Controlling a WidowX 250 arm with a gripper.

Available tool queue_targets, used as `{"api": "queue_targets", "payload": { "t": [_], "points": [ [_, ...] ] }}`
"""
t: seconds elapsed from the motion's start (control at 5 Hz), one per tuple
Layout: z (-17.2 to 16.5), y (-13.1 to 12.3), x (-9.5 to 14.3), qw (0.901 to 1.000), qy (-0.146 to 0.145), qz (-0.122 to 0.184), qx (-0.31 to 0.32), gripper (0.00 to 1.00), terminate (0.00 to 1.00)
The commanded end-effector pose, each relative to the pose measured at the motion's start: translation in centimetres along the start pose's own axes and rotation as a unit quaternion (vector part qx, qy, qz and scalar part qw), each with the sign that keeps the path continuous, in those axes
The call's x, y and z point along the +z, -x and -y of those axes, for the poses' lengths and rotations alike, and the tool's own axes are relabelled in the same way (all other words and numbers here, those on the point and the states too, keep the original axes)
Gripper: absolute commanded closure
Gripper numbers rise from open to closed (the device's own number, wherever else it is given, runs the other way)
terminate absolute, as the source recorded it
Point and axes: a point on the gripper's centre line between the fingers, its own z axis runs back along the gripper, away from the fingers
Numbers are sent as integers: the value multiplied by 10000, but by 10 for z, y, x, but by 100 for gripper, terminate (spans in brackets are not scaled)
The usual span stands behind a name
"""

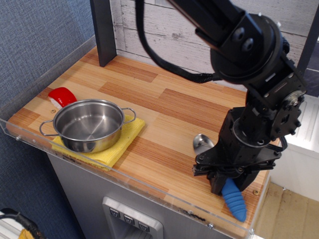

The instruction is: Move the blue spoon to the bottom right of the table.

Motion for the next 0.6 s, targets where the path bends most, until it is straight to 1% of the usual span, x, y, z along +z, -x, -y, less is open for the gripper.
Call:
{"api": "queue_targets", "payload": {
  "t": [0.0, 0.2, 0.4],
  "points": [
    [0, -8, 12, 9997, 182, 114, 103, 100, 0],
    [1, -11, 15, 9997, 205, 117, 8, 0, 0],
    [1, -18, 24, 9997, 152, 197, -14, 0, 0]
  ]
}}
